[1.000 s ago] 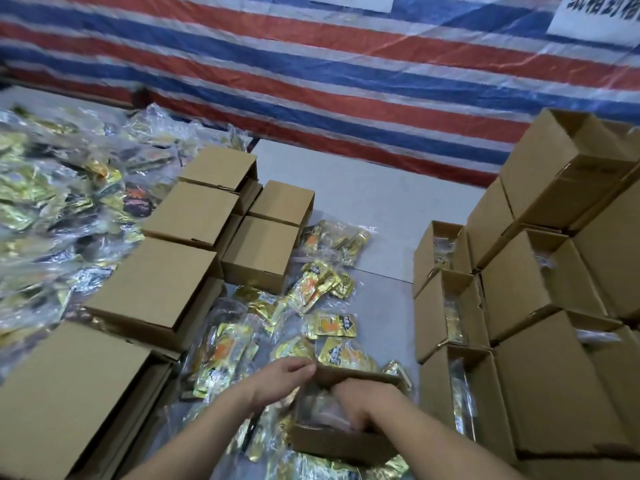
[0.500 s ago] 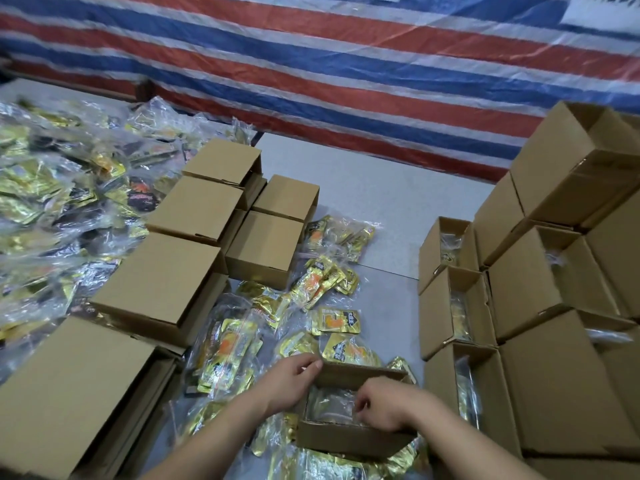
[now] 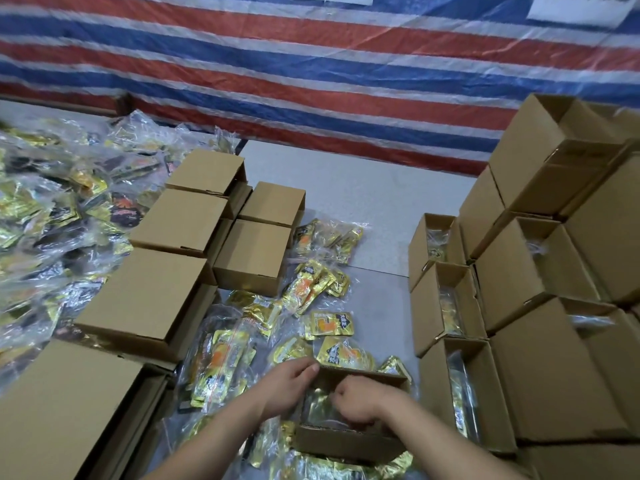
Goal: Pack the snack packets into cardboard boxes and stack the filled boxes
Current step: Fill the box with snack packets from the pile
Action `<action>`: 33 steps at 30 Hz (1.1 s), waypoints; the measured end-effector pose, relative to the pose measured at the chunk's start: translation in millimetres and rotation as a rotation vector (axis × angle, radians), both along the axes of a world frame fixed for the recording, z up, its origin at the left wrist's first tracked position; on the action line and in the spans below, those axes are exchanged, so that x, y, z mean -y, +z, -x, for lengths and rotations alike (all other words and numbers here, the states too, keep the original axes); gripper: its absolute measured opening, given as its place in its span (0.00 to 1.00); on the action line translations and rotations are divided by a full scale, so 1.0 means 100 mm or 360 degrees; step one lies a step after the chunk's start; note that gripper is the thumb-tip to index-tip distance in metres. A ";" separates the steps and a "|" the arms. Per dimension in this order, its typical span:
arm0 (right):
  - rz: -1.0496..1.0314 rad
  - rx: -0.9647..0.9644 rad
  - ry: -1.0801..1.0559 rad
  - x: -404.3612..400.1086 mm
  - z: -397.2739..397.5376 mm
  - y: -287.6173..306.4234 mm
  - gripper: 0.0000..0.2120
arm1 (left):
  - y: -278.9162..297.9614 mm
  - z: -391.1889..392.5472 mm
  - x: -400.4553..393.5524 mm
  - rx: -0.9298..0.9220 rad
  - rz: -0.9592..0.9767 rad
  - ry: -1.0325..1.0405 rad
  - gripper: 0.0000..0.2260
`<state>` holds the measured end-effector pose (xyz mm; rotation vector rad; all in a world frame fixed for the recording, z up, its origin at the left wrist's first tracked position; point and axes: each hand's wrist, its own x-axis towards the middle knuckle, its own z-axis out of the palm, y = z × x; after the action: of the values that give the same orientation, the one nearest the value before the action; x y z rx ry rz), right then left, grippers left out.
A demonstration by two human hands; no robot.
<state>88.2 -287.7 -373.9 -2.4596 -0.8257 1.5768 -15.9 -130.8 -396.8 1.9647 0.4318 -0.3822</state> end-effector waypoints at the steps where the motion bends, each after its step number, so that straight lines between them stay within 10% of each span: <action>1: 0.0054 0.0004 0.0034 0.00 0.05 -0.05 0.16 | 0.01 -0.01 0.00 -0.0006 -0.0004 -0.0008 0.13; 8: -0.0037 -0.0047 0.0001 0.09 0.07 0.01 0.20 | 0.02 -0.01 0.01 -0.0036 -0.0047 0.0010 0.11; 14: -0.0832 0.0632 -0.0225 0.27 -0.11 0.39 0.09 | 0.00 0.00 0.03 -0.0043 -0.0063 0.0040 0.10; 19: -0.0401 0.0830 0.0245 0.30 -0.36 0.33 0.26 | 0.01 0.01 0.05 -0.0039 -0.0128 0.0070 0.09; 24: -0.0194 0.0748 0.0446 0.32 -0.30 0.09 0.07 | 0.07 0.07 0.10 -0.0101 -0.0116 0.0148 0.09; 33: -0.0450 0.0833 -0.0192 0.46 -0.43 0.25 0.08 | 0.52 0.04 0.26 0.0065 0.0112 0.0908 0.29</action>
<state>130.7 -333.8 -348.7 -2.6664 -0.8657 0.7155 -19.9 -156.3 -344.7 1.6867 0.9069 0.0090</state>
